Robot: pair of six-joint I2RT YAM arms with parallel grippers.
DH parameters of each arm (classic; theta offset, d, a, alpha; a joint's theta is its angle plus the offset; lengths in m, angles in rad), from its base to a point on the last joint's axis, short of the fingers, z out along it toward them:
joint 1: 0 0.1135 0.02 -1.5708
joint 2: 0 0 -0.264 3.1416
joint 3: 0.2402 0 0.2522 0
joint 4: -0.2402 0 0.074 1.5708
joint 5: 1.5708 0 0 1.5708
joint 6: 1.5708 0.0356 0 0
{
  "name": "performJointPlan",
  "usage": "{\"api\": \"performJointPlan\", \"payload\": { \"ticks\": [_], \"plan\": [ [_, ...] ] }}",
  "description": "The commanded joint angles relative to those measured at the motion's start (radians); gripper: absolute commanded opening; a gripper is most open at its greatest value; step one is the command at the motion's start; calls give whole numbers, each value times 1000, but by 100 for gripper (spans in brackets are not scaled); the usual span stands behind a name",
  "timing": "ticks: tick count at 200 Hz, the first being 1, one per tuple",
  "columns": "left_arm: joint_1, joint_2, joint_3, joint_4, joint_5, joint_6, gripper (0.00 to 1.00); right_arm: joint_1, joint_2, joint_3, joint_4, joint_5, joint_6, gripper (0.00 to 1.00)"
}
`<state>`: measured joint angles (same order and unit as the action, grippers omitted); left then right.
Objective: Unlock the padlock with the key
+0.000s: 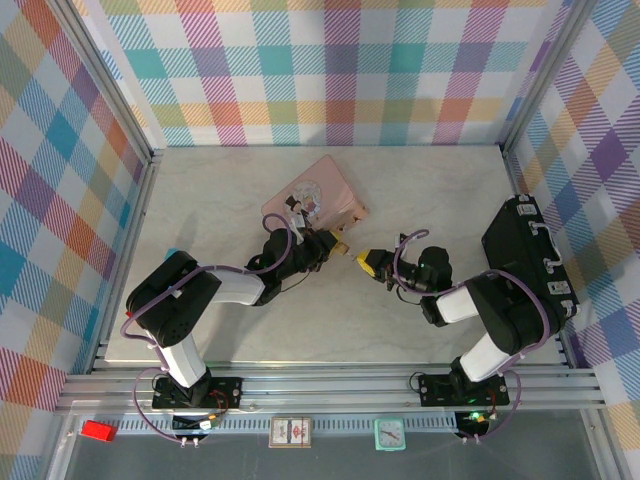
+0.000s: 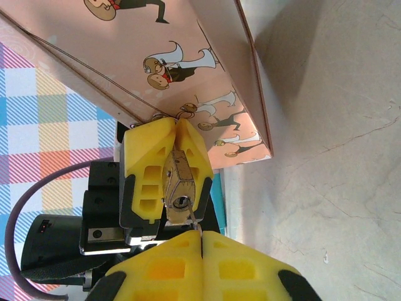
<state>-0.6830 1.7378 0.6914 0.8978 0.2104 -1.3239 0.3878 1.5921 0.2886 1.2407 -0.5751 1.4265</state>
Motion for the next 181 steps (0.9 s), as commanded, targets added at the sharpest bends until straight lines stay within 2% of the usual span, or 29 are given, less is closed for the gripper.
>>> {"api": "performJointPlan", "payload": {
  "ticks": [1,181],
  "plan": [
    [-11,-11,-16,33,52,-127,4,6,-18,-12,34,16,-1,0],
    [-16,-9,-15,28,44,-126,4,8,-81,-25,-15,31,-16,0]
  ]
}}
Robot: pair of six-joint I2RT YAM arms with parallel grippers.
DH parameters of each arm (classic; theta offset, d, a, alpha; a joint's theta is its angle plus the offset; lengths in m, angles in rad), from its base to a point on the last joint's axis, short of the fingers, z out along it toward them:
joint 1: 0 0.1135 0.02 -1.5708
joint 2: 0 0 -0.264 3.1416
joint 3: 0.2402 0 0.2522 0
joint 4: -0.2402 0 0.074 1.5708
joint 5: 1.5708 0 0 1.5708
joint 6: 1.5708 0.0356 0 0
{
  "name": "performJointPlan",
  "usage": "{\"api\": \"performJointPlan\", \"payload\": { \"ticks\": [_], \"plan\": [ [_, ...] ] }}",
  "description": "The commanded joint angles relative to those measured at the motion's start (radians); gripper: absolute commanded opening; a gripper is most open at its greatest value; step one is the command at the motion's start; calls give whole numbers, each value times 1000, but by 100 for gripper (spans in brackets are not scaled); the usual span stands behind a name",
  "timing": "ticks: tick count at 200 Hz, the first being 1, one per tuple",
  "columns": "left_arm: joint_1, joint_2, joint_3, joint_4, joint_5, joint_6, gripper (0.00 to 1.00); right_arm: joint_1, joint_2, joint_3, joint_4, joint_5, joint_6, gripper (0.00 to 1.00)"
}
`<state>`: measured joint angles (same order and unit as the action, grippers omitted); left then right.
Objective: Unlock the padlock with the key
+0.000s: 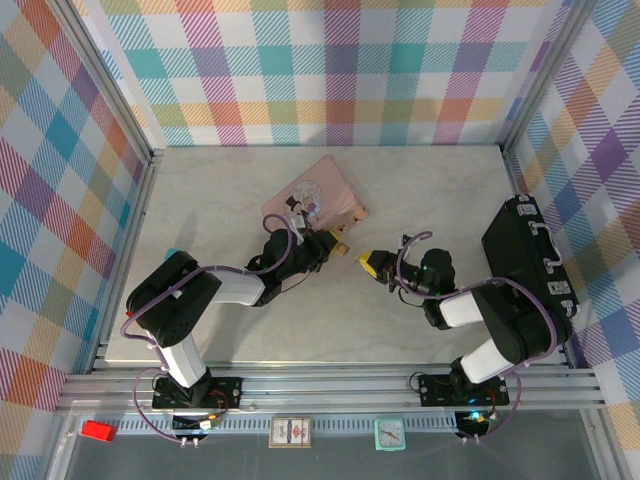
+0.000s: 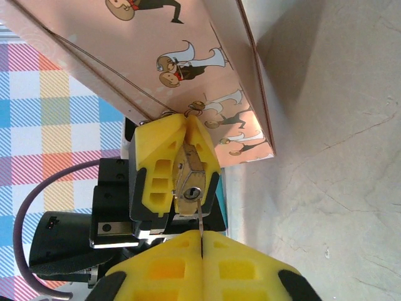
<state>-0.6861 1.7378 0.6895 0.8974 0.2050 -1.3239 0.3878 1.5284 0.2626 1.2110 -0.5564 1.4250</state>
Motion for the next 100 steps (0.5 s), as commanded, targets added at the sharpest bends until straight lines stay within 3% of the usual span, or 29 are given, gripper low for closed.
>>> {"api": "performJointPlan", "payload": {
  "ticks": [1,100],
  "plan": [
    [-14,-9,-13,28,50,-126,4,8,-17,1,14,12,-14,0],
    [-29,10,-8,54,48,-137,4,16,16,7,49,20,-3,0]
  ]
}}
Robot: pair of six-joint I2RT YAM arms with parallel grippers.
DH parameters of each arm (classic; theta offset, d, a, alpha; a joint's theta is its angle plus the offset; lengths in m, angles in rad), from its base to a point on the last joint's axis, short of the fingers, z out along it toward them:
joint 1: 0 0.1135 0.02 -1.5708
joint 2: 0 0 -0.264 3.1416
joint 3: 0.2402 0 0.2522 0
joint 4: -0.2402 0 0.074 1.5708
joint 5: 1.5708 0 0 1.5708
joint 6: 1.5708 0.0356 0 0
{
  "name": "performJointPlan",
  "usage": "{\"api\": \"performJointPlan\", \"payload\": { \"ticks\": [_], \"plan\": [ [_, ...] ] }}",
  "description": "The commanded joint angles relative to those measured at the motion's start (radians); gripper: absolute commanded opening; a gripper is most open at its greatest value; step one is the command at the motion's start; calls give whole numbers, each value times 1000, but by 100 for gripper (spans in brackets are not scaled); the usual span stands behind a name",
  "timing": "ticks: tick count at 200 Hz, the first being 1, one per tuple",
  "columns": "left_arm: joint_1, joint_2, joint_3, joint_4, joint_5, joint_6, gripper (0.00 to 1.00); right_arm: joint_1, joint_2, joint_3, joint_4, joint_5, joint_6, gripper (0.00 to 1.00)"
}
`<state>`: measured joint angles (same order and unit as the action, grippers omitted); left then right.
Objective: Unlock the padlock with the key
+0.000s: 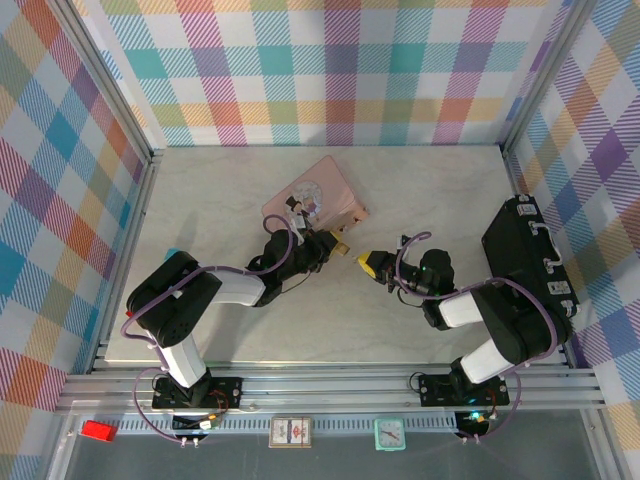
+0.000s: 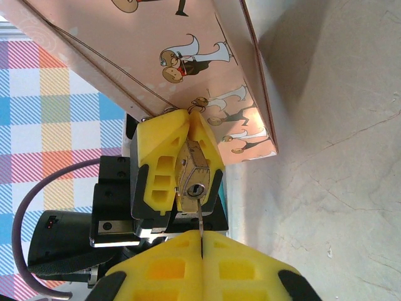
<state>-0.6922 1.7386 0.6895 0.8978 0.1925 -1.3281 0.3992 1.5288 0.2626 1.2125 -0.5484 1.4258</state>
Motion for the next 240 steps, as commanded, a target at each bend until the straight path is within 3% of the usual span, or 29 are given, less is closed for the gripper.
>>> {"api": "performJointPlan", "payload": {
  "ticks": [1,240],
  "plan": [
    [-23,10,-9,53,61,-133,4,5,16,7,47,12,-4,0],
    [-49,10,-18,29,57,-126,4,6,27,21,60,16,4,0]
  ]
}}
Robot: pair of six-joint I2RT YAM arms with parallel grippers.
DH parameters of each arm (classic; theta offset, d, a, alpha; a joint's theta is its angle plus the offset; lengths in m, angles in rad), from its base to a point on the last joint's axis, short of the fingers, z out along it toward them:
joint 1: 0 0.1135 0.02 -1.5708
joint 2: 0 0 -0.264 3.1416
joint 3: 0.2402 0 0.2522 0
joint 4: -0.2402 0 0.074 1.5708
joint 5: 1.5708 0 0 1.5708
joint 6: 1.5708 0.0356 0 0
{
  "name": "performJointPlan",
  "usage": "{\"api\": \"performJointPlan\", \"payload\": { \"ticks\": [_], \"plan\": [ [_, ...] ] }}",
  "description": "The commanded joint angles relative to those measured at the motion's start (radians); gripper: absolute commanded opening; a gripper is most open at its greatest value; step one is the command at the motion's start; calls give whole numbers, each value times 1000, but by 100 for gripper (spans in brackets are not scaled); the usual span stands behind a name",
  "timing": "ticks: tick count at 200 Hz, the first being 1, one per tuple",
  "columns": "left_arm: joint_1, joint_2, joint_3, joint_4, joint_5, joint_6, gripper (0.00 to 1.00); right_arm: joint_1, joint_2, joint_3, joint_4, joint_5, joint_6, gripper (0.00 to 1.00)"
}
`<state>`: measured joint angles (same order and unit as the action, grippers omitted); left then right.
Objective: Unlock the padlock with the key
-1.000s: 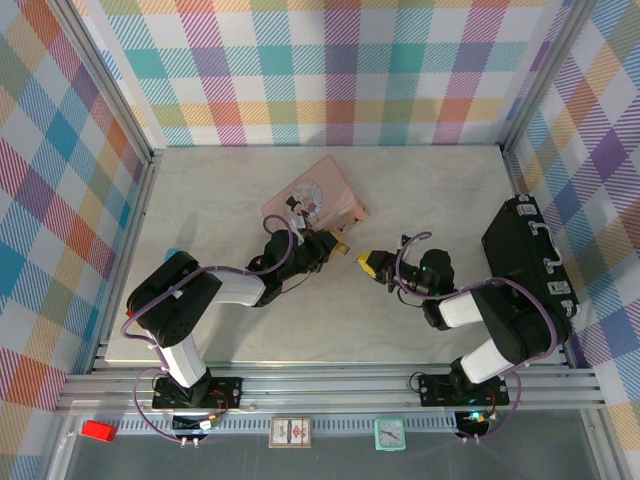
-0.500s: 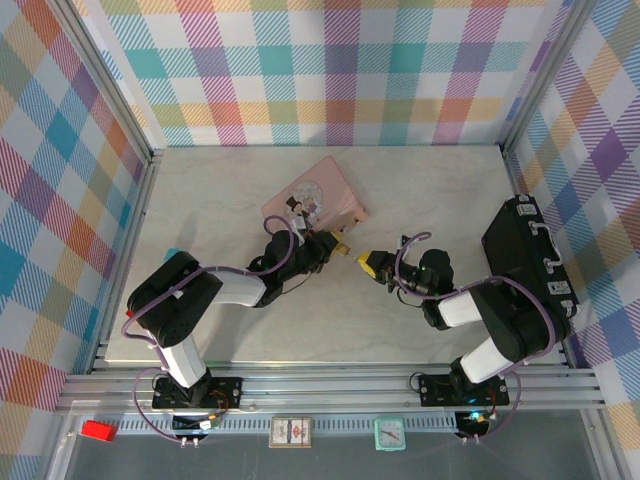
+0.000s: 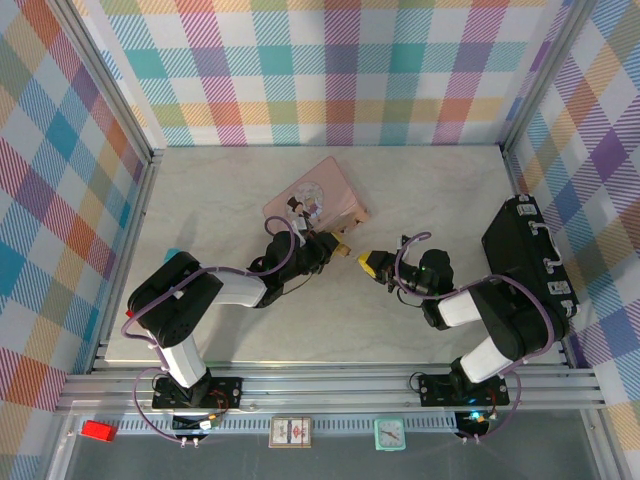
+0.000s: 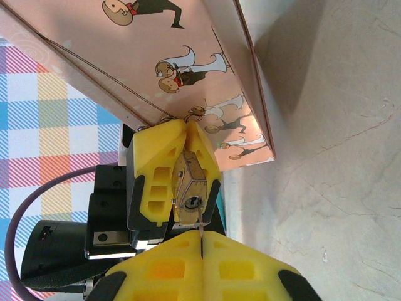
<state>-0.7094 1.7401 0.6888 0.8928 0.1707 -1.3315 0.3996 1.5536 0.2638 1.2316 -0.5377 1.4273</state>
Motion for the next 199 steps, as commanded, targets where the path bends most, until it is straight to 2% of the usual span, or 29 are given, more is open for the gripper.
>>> {"api": "performJointPlan", "payload": {
  "ticks": [1,45,199],
  "plan": [
    [-32,8,-18,35,78,-123,4,5,1,20,40,5,2,0],
    [-33,33,-20,90,82,-151,4,5,-20,12,3,15,-14,0],
    [-25,5,-26,58,72,-138,4,5,-30,-5,2,31,-23,0]
  ]
}}
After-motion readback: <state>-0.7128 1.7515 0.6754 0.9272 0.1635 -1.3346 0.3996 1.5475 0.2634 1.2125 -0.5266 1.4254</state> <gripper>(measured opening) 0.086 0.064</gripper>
